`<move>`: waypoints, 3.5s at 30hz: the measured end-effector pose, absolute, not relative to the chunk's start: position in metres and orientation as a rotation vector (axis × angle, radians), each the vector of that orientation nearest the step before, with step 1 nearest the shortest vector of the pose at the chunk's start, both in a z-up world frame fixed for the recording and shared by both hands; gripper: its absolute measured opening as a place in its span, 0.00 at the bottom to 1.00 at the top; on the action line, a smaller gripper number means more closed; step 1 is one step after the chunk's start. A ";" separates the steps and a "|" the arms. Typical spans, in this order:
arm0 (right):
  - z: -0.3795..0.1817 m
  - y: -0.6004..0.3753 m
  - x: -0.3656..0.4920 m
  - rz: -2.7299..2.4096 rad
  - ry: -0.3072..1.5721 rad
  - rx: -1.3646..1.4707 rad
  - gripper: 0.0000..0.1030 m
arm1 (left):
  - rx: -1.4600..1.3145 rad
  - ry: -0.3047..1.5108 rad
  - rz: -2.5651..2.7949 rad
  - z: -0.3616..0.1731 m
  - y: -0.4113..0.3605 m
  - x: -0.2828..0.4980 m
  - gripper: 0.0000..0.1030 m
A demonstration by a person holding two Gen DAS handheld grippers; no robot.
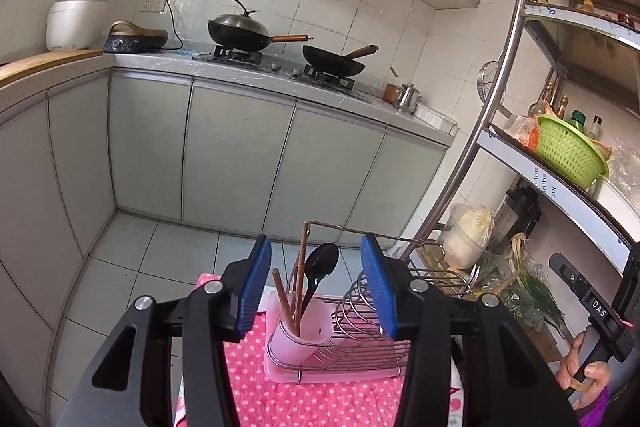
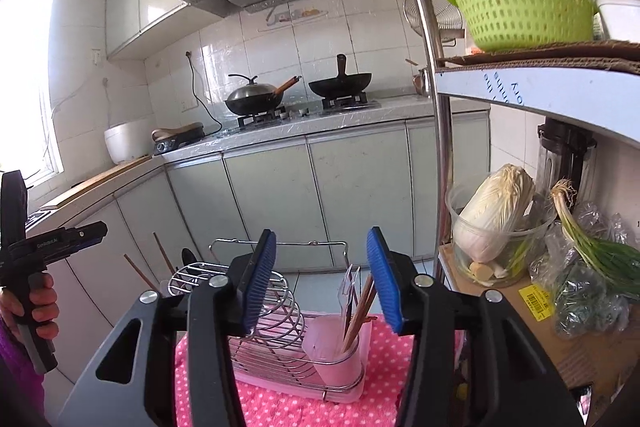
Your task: Organize utensils
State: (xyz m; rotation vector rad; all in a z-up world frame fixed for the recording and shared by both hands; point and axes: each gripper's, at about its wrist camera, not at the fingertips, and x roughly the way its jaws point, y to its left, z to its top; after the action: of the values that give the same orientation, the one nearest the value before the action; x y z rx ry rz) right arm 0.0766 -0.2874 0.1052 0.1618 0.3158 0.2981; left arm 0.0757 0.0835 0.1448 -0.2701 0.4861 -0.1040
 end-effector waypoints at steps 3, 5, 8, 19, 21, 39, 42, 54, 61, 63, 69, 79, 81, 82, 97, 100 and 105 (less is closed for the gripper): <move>0.107 -0.282 0.059 0.286 0.289 0.141 0.55 | -0.233 0.468 -0.113 0.146 0.075 0.063 0.53; 0.106 -0.276 0.048 0.285 0.279 0.127 0.58 | -0.209 0.458 -0.120 0.145 0.066 0.053 0.56; 0.097 -0.266 0.038 0.300 0.296 0.112 0.64 | -0.188 0.457 -0.124 0.138 0.056 0.041 0.65; 0.046 -0.234 0.029 0.299 0.417 0.132 0.66 | -0.157 0.487 -0.114 0.104 0.031 0.015 0.67; 0.041 -0.230 0.025 0.289 0.417 0.124 0.66 | -0.158 0.491 -0.112 0.099 0.029 0.012 0.67; 0.002 -0.219 0.012 0.286 0.525 0.149 0.66 | -0.121 0.589 -0.074 0.040 0.002 0.004 0.66; -0.001 -0.218 0.010 0.277 0.517 0.147 0.66 | -0.117 0.589 -0.076 0.037 -0.002 0.002 0.65; -0.003 -0.212 -0.001 0.263 0.491 0.121 0.66 | -0.098 0.584 -0.076 0.036 -0.010 -0.005 0.61; -0.003 -0.209 -0.003 0.258 0.495 0.119 0.66 | -0.095 0.587 -0.077 0.035 -0.011 -0.006 0.60; -0.004 -0.208 -0.003 0.258 0.498 0.115 0.66 | -0.094 0.587 -0.077 0.034 -0.011 -0.007 0.60; -0.003 -0.205 -0.003 0.261 0.495 0.102 0.66 | -0.095 0.587 -0.072 0.034 -0.011 -0.007 0.58; -0.004 -0.205 -0.002 0.256 0.499 0.098 0.66 | -0.091 0.592 -0.070 0.033 -0.011 -0.005 0.58; -0.004 -0.204 -0.002 0.256 0.499 0.098 0.66 | -0.090 0.593 -0.071 0.033 -0.011 -0.004 0.58; -0.004 -0.204 -0.002 0.255 0.499 0.098 0.66 | -0.089 0.594 -0.072 0.033 -0.011 -0.005 0.58; -0.005 -0.206 -0.002 0.255 0.497 0.102 0.66 | -0.081 0.592 -0.080 0.035 -0.014 -0.005 0.58; -0.004 -0.206 -0.003 0.254 0.497 0.100 0.66 | -0.081 0.591 -0.079 0.035 -0.013 -0.005 0.58; -0.004 -0.207 -0.003 0.254 0.497 0.100 0.66 | -0.079 0.591 -0.079 0.035 -0.014 -0.005 0.58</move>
State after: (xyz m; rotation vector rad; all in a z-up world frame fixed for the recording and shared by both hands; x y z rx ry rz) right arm -0.0026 -0.2068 -0.0043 0.1004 0.4970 0.2541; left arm -0.0049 -0.0135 0.0347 -0.0790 0.5914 -0.0786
